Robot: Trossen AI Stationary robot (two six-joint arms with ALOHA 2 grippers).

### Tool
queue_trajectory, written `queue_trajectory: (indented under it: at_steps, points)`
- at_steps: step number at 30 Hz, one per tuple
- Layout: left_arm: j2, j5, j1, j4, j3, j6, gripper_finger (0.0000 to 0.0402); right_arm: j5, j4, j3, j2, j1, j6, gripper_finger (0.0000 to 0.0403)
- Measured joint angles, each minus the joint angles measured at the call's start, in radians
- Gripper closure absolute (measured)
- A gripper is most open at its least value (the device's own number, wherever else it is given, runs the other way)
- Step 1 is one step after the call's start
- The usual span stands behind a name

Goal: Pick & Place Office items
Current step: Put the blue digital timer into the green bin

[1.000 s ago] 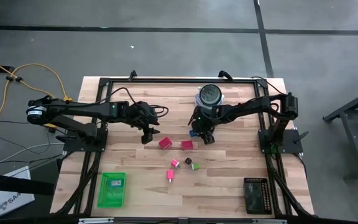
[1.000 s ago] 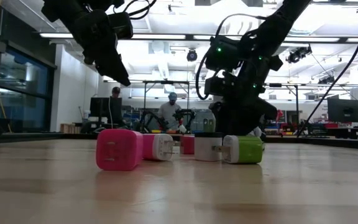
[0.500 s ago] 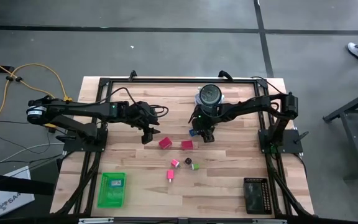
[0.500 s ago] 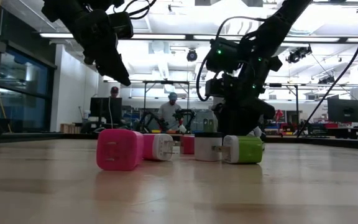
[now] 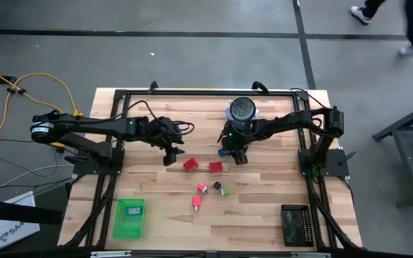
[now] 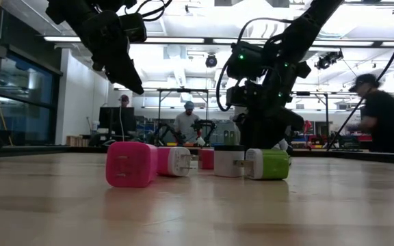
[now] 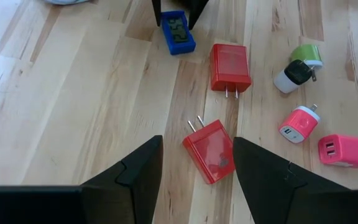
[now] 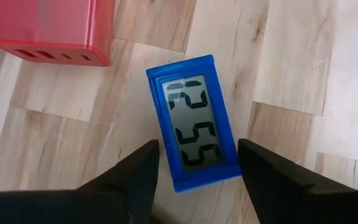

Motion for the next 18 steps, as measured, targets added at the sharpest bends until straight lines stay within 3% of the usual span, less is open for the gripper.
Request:
queue_trajectory:
  at_steps: [8,18]
  points:
    - [0.000,0.000,0.000,0.000,0.000,0.000,0.0213,-0.002,0.000,0.000,0.000,0.000,0.000,0.0246]
    - [0.000,0.000,0.000,0.000,0.000,0.000,0.0213,0.001,0.000,0.000,0.000,0.000,0.000,0.0248]
